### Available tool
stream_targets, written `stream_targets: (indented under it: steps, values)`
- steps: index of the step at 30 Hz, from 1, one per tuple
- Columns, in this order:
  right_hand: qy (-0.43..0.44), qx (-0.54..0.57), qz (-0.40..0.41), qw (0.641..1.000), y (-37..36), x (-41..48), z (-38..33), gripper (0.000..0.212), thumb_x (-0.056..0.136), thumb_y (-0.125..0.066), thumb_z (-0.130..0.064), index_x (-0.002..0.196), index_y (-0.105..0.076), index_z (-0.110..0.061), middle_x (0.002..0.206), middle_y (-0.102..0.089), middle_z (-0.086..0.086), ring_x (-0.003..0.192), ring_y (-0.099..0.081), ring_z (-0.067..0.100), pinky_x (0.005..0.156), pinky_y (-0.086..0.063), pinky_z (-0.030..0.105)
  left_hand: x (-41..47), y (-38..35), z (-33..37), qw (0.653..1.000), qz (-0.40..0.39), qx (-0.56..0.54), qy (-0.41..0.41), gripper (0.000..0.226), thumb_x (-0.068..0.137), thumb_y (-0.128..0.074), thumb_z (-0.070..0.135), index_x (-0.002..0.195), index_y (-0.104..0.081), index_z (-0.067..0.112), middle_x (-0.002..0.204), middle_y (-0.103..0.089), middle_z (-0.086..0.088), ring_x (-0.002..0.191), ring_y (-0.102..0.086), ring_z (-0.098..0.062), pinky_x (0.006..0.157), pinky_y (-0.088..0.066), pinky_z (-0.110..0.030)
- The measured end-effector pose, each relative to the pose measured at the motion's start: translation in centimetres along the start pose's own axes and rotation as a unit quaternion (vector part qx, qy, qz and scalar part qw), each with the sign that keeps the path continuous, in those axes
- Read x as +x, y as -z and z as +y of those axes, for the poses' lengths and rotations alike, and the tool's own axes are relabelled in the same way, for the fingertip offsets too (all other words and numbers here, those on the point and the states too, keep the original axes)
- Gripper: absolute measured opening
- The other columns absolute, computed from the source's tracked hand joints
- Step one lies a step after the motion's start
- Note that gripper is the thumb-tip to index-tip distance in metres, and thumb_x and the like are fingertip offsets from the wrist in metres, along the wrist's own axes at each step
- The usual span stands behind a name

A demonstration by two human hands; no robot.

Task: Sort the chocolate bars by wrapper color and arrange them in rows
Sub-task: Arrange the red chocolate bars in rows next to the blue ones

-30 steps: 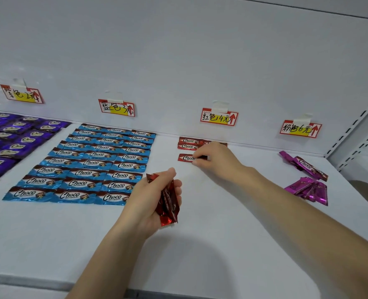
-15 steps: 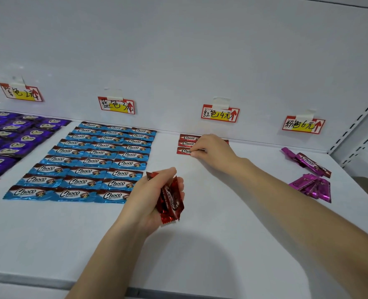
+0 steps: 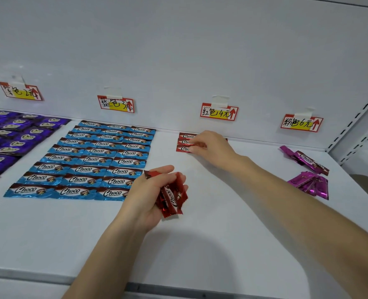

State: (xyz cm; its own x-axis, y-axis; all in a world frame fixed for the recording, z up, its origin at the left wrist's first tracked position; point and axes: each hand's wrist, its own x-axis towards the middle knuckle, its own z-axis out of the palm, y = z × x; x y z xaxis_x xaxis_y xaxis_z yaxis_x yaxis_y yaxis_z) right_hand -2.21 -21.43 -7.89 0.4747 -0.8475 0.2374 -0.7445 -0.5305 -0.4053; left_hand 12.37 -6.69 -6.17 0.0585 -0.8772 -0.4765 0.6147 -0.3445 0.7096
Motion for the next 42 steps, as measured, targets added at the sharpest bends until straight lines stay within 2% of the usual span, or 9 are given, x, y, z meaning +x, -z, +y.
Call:
stream_targets:
  steps: [6, 10, 15, 19, 23, 26, 29, 34, 42]
  values:
    - [-0.053, 0.243, 0.027, 0.968, 3.8, -5.0, -6.1, 0.016, 0.087, -0.061, -0.029, 0.075, -0.065, -0.018, 0.068, -0.062, -0.011, 0.062, -0.056, -0.003, 0.059, -0.041, 0.010, -0.3, -0.4, 0.0, 0.993, 0.002, -0.083, -0.088, 0.019, 0.086, -0.055, -0.007, 0.098, -0.059, 0.007, 0.085, -0.072, -0.015, 0.070, -0.072, -0.019, 0.057, -0.059, -0.029]
    - [-0.022, 0.253, -0.062, 0.965, 4.5, -8.6, -8.3, 0.009, 0.081, -0.069, -0.017, 0.075, -0.064, -0.022, 0.064, -0.062, -0.010, 0.059, -0.057, -0.002, 0.058, -0.045, 0.014, -1.1, -0.8, 0.2, 0.989, -0.003, -0.087, -0.120, 0.020, 0.086, -0.057, -0.005, 0.100, -0.060, 0.009, 0.082, -0.073, -0.011, 0.068, -0.072, -0.018, 0.056, -0.058, -0.027]
    - [-0.053, 0.382, 0.034, 0.922, 4.9, -9.3, -7.6, 0.012, 0.083, -0.065, -0.006, 0.079, -0.061, -0.016, 0.061, -0.064, -0.010, 0.060, -0.059, 0.001, 0.060, -0.048, 0.015, -2.2, -0.7, -0.2, 0.989, -0.014, -0.042, -0.139, 0.012, 0.092, -0.053, 0.006, 0.101, -0.060, 0.008, 0.094, -0.070, -0.015, 0.078, -0.072, -0.021, 0.069, -0.059, -0.036]
    - [0.099, 0.243, 0.097, 0.960, 4.7, -9.8, -6.8, 0.004, 0.083, -0.064, -0.012, 0.081, -0.065, -0.016, 0.081, -0.065, -0.020, 0.082, -0.060, 0.000, 0.079, -0.047, 0.016, -3.3, -0.9, -0.4, 0.997, -0.043, 0.006, -0.061, 0.024, 0.096, -0.050, 0.023, 0.098, -0.060, 0.002, 0.078, -0.073, -0.016, 0.061, -0.071, -0.019, 0.051, -0.057, -0.026]
    - [0.225, 0.089, 0.122, 0.963, 4.4, -10.3, -6.1, 0.028, 0.087, -0.056, -0.029, 0.089, -0.072, -0.007, 0.102, -0.066, -0.002, 0.100, -0.055, 0.011, 0.090, -0.042, 0.022, -4.0, -0.9, -0.4, 0.994, -0.075, 0.050, -0.060, 0.022, 0.089, -0.057, 0.019, 0.096, -0.063, -0.001, 0.069, -0.068, -0.011, 0.044, -0.057, -0.009, 0.040, -0.047, -0.017]
    - [0.156, 0.151, 0.130, 0.967, 5.1, -10.8, -6.4, 0.015, 0.084, -0.063, -0.027, 0.098, -0.069, -0.024, 0.108, -0.062, -0.015, 0.102, -0.055, 0.001, 0.088, -0.042, 0.016, -4.0, -0.8, -0.7, 0.992, -0.057, 0.052, -0.096, 0.014, 0.082, -0.064, 0.010, 0.094, -0.066, 0.004, 0.070, -0.068, -0.008, 0.046, -0.057, -0.007, 0.041, -0.046, -0.017]
    - [0.029, 0.286, 0.103, 0.952, 5.5, -11.5, -7.4, 0.011, 0.077, -0.066, -0.036, 0.088, -0.062, -0.035, 0.083, -0.065, -0.025, 0.082, -0.059, -0.005, 0.072, -0.044, 0.012, -3.8, -0.9, -1.1, 0.992, -0.013, 0.049, -0.117, 0.015, 0.079, -0.069, 0.015, 0.094, -0.067, 0.012, 0.072, -0.072, -0.003, 0.056, -0.067, -0.008, 0.046, -0.051, -0.020]
    - [-0.013, 0.319, 0.038, 0.947, 4.9, -11.8, -8.2, 0.019, 0.080, -0.069, -0.012, 0.086, -0.063, -0.028, 0.069, -0.068, -0.010, 0.072, -0.065, 0.008, 0.074, -0.051, 0.028, -4.2, -1.6, -1.4, 0.987, -0.030, 0.069, -0.140, 0.008, 0.082, -0.065, 0.017, 0.090, -0.066, 0.015, 0.076, -0.074, -0.003, 0.068, -0.071, -0.011, 0.052, -0.056, -0.024]
    - [-0.045, 0.346, -0.062, 0.935, 6.5, -11.9, -7.2, 0.010, 0.083, -0.065, -0.008, 0.080, -0.068, -0.017, 0.063, -0.067, -0.008, 0.061, -0.061, 0.003, 0.060, -0.046, 0.014, -3.3, -1.4, -0.9, 0.965, 0.023, 0.181, -0.189, 0.002, 0.083, -0.067, 0.020, 0.085, -0.067, 0.020, 0.067, -0.068, -0.001, 0.057, -0.061, -0.007, 0.046, -0.049, -0.020]
